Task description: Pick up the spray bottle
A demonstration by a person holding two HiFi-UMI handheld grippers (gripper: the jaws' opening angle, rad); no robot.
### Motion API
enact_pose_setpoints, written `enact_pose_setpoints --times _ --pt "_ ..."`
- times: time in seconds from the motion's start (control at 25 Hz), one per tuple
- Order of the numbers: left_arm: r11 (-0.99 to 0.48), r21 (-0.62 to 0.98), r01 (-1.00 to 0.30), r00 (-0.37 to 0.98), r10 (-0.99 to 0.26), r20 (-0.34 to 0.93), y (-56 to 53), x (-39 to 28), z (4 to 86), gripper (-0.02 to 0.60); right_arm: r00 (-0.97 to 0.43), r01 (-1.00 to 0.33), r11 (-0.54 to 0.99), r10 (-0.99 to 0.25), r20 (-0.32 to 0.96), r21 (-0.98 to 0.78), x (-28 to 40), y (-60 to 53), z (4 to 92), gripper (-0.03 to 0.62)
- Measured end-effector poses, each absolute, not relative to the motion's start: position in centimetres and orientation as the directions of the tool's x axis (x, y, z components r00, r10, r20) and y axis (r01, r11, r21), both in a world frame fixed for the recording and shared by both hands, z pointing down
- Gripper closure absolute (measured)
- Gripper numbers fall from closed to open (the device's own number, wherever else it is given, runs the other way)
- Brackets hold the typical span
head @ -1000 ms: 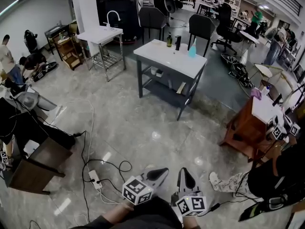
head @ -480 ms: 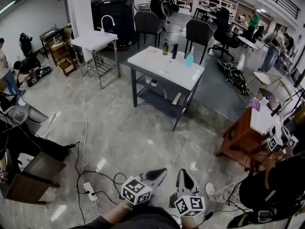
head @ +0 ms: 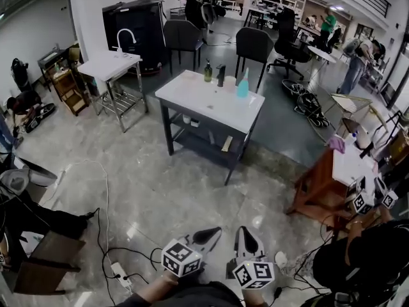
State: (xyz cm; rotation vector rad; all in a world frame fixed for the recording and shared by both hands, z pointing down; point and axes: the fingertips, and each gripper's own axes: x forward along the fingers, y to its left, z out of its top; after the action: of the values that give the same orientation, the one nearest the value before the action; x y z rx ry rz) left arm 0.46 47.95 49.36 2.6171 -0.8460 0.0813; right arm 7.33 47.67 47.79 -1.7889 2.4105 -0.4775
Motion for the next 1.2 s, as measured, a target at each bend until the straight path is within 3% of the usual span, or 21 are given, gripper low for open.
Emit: enact_pose_setpoints --times 0.8,1.2 --pt "-0.775 0.347 -0.529 0.848 -0.498 0.18 39.6 -2.0 50.6 0.577 -0.246 -0.929 0.189 -0.958 0.149 -0.318 4.7 40.2 50.0 0.585" --pt "-0.722 0.34 -0.603 0.797 -0.566 0.211 37.6 -4.7 51.0 0.577 -0.315 -0.913 0.254 -0.936 0.157 -0.319 2.2 37.2 49.5 0.585"
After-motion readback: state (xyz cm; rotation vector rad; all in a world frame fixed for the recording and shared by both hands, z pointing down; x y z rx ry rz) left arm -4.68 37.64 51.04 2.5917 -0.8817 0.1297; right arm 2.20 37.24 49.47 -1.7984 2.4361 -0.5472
